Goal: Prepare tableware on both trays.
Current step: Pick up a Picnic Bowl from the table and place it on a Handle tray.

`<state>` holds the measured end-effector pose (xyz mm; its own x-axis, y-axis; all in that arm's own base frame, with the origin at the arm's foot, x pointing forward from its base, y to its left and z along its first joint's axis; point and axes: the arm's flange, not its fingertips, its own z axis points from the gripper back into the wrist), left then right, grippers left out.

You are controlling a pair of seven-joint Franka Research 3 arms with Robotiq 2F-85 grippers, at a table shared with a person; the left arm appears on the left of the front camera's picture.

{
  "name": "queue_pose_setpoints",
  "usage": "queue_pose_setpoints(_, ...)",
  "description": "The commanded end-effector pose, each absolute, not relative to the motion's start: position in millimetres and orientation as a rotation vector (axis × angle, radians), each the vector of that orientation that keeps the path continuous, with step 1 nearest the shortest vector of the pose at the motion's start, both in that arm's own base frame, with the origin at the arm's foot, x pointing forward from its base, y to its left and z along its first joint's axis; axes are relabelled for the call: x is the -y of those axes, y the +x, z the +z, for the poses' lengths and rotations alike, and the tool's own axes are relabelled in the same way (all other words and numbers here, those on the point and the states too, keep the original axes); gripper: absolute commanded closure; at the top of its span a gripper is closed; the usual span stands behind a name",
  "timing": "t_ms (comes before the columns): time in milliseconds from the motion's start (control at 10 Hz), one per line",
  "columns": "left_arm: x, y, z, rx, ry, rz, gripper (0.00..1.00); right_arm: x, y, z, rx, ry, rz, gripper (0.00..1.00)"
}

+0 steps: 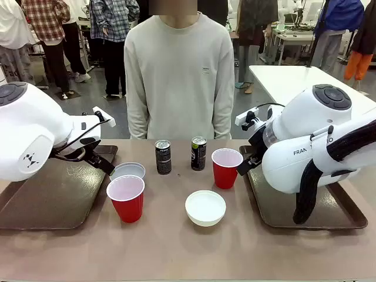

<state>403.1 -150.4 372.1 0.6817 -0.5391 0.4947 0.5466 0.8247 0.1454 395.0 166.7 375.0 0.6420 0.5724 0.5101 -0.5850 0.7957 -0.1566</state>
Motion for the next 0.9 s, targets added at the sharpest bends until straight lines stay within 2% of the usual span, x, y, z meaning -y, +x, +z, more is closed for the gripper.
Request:
queue_pose_setpoints(0, 150.5, 403.0, 372.0, 0.550, -0.015, -0.609, 0.00, -166.7, 395.0, 374.9, 0.573, 0.024, 0.660, 0.00)
queue_pose_setpoints(800, 150.5, 403.0, 372.0, 0.550, -0.015, -0.609, 0.00, -166.7, 395.0, 374.9, 0.573, 0.024, 0.660, 0.00)
